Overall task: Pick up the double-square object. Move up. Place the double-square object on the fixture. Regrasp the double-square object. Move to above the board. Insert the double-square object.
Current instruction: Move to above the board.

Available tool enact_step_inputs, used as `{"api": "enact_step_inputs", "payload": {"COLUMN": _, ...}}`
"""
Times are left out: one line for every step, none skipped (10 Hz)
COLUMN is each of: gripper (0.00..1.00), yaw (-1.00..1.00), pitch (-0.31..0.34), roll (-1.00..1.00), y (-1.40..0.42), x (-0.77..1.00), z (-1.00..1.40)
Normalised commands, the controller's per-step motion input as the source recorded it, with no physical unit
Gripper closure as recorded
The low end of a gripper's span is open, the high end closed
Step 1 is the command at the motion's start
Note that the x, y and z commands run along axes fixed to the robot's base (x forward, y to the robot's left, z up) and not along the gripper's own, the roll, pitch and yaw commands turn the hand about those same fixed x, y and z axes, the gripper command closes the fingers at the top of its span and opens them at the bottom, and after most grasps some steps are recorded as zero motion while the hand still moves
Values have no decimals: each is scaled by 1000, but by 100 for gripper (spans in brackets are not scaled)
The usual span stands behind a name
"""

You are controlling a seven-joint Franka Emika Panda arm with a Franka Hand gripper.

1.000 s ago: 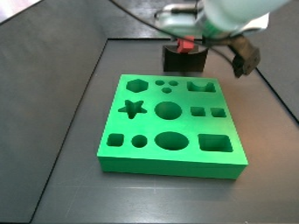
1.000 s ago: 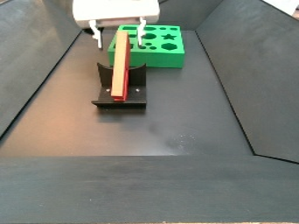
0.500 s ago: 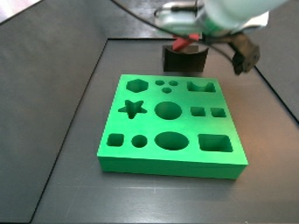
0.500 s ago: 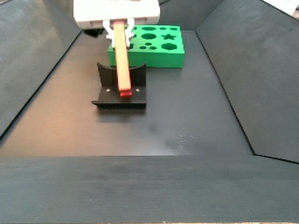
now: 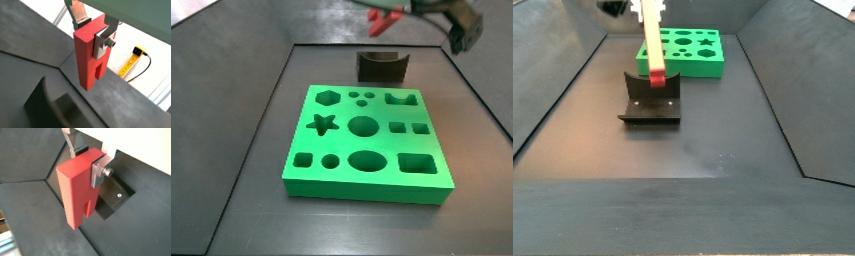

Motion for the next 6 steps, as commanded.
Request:
{"api": "enact_step_inputs", "payload": {"gripper": 100, "yaw": 4, "pitch": -80, "roll": -35, "y": 24, "x": -60, "z": 1000}}
{"api": "enact_step_inputs", "payload": {"gripper": 100, "yaw": -28, "pitch": -61, "roll": -41, "y": 22, "x": -61, "z": 1000}}
{"api": "enact_step_inputs", "payload": {"gripper": 100, "yaw": -44, "pitch": -38, "roll": -40, "y": 21, "x": -63, "z": 1000}}
{"api": "enact_step_inputs", "payload": {"gripper": 100, "yaw": -56, "pitch": -3, "roll": -39, "y": 18, "x": -64, "z": 1000}}
{"api": "enact_step_inputs", "payload": {"gripper": 100, "yaw": -55, "pitch": 14, "roll": -39, "y": 15, "x": -64, "z": 1000}}
{"api": "enact_step_inputs", "payload": {"gripper": 100, "yaw": -45, "pitch": 46, "roll": -44, "y": 11, "x": -64, "z": 1000}}
